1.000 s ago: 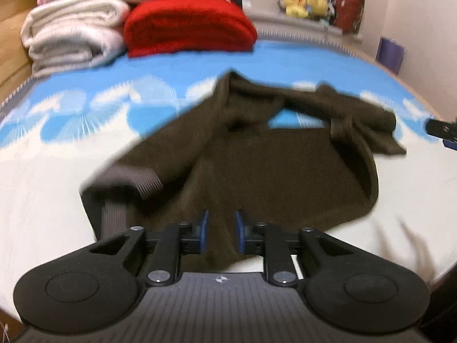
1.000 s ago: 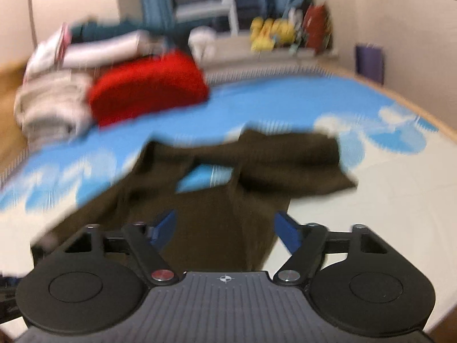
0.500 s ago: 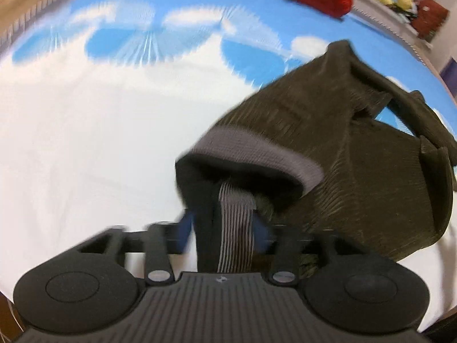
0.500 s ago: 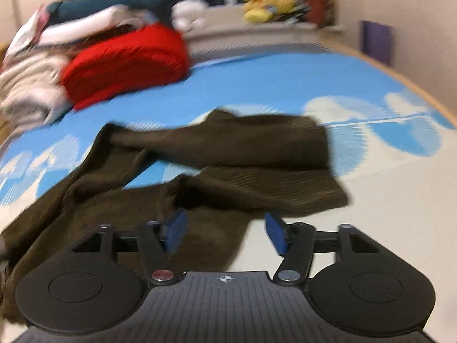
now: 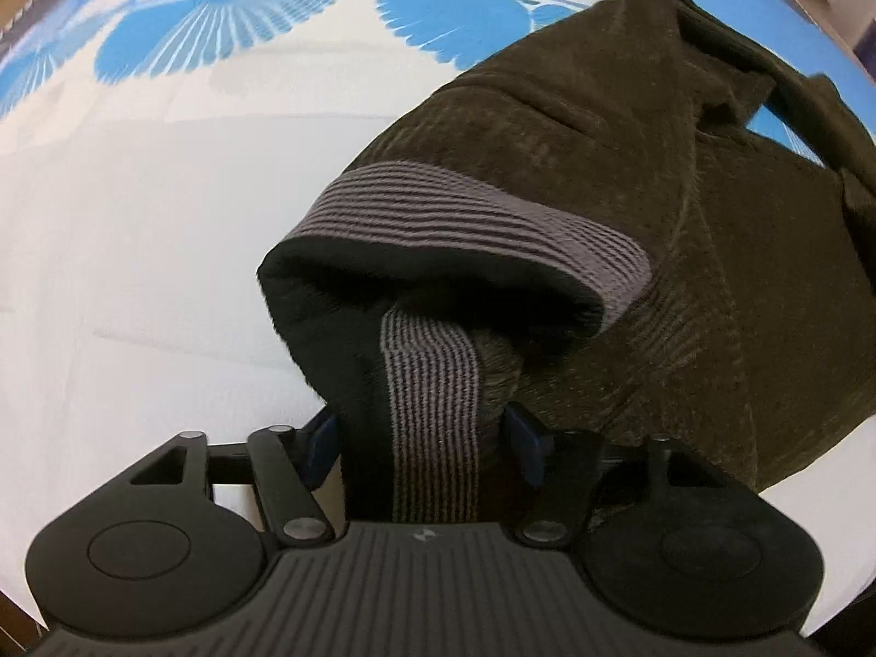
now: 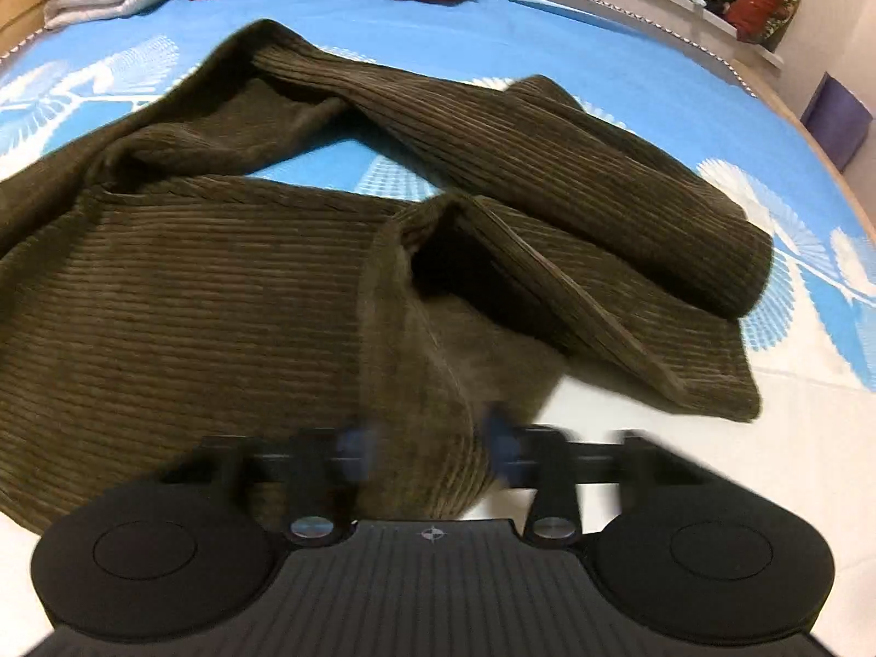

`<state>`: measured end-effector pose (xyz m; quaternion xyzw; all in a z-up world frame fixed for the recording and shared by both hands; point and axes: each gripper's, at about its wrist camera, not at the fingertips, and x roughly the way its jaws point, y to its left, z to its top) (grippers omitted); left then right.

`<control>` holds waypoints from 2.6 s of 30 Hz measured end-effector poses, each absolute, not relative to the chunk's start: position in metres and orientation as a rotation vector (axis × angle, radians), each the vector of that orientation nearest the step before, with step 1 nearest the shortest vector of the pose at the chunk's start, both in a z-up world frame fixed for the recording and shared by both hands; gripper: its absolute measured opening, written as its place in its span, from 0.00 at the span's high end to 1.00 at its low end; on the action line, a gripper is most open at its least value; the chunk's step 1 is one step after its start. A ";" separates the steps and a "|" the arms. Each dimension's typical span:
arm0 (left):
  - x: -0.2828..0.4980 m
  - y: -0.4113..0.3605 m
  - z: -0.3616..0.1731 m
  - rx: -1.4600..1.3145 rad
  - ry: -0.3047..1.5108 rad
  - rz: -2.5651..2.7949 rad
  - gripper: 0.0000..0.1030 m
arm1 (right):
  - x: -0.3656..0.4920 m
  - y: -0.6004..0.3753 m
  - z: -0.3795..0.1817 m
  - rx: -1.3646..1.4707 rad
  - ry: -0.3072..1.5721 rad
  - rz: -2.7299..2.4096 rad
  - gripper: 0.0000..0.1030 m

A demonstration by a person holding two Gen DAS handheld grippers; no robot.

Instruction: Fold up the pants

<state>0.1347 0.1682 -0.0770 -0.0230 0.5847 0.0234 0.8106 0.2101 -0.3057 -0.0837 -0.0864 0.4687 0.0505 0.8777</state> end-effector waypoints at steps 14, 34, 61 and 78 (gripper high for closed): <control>0.105 0.181 -0.037 0.165 1.057 0.207 0.70 | 0.087 -0.391 -0.061 -0.080 1.048 0.486 0.91; 0.121 0.202 -0.076 -0.019 1.218 0.216 0.37 | 0.161 -0.557 -0.139 0.890 0.967 -0.255 0.56; 0.107 0.187 -0.079 0.097 1.178 0.144 0.63 | 0.041 -0.649 -0.118 0.945 0.979 -0.717 0.94; 0.092 0.205 -0.044 0.062 1.159 0.120 0.47 | 0.047 -0.654 -0.069 0.747 0.829 -0.788 0.95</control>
